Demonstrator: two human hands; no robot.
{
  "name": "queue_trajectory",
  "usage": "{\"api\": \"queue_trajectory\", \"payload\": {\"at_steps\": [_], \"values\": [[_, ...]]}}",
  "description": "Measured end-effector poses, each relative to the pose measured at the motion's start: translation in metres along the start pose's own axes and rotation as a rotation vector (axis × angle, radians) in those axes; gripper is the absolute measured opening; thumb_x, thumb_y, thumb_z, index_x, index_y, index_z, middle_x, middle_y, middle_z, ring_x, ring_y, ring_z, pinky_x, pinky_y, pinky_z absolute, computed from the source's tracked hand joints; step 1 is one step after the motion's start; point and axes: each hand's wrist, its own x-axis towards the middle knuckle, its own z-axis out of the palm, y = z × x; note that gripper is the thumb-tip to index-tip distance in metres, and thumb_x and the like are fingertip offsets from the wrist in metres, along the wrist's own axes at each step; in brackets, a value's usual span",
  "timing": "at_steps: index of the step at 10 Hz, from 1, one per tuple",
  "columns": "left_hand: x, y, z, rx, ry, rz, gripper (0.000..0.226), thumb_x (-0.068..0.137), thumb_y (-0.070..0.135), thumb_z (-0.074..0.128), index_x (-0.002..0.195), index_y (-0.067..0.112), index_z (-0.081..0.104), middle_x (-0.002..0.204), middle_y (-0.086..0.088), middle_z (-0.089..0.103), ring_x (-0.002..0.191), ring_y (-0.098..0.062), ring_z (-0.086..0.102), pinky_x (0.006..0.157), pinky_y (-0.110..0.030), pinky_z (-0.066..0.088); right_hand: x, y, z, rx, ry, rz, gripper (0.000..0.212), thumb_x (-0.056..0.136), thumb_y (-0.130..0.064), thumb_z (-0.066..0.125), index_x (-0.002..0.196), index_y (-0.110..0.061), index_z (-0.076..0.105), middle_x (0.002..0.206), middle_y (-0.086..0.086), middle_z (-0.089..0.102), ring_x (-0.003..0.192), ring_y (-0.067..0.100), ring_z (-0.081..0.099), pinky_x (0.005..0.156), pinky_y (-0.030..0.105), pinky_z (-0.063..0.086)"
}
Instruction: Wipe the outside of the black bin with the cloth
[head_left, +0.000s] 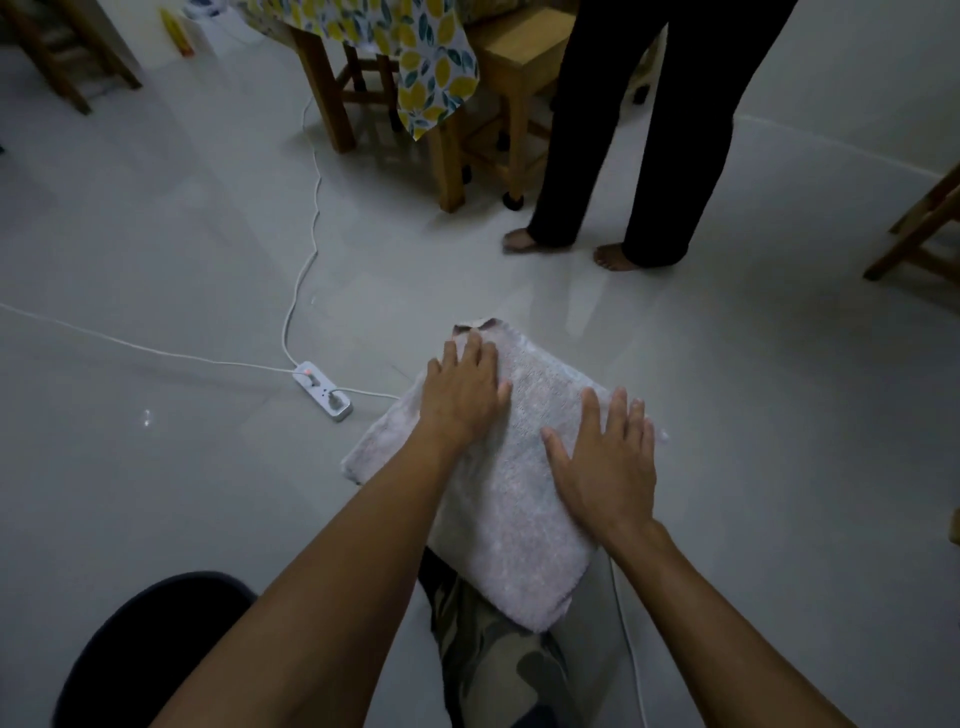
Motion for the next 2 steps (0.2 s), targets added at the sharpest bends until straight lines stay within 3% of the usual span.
{"api": "queue_trajectory", "payload": {"at_steps": [1, 2], "values": [[-0.042, 0.001, -0.020, 0.055, 0.007, -0.040, 0.056, 0.099, 0.054, 0.040, 0.137, 0.012, 0.043, 0.142, -0.012, 0.049, 0.128, -0.029, 0.049, 0.103, -0.049, 0.041, -0.019, -0.014, -0.021, 0.044, 0.000, -0.051, 0.078, 0.104, -0.062, 0.034, 0.165, -0.015, 0.023, 0.171, 0.018, 0.020, 0.160, 0.037, 0.013, 0.130, 0.048, 0.010], [-0.090, 0.001, -0.036, 0.116, 0.031, -0.091, 0.052, 0.100, 0.055, 0.038, 0.131, 0.014, 0.049, 0.132, -0.011, 0.058, 0.118, -0.030, 0.057, 0.101, -0.049, 0.037, -0.046, -0.030, -0.040, 0.058, 0.006, -0.140, 0.068, 0.106, -0.055, 0.039, 0.159, -0.013, 0.036, 0.162, 0.016, 0.041, 0.150, 0.036, 0.036, 0.123, 0.047, 0.029]]}}
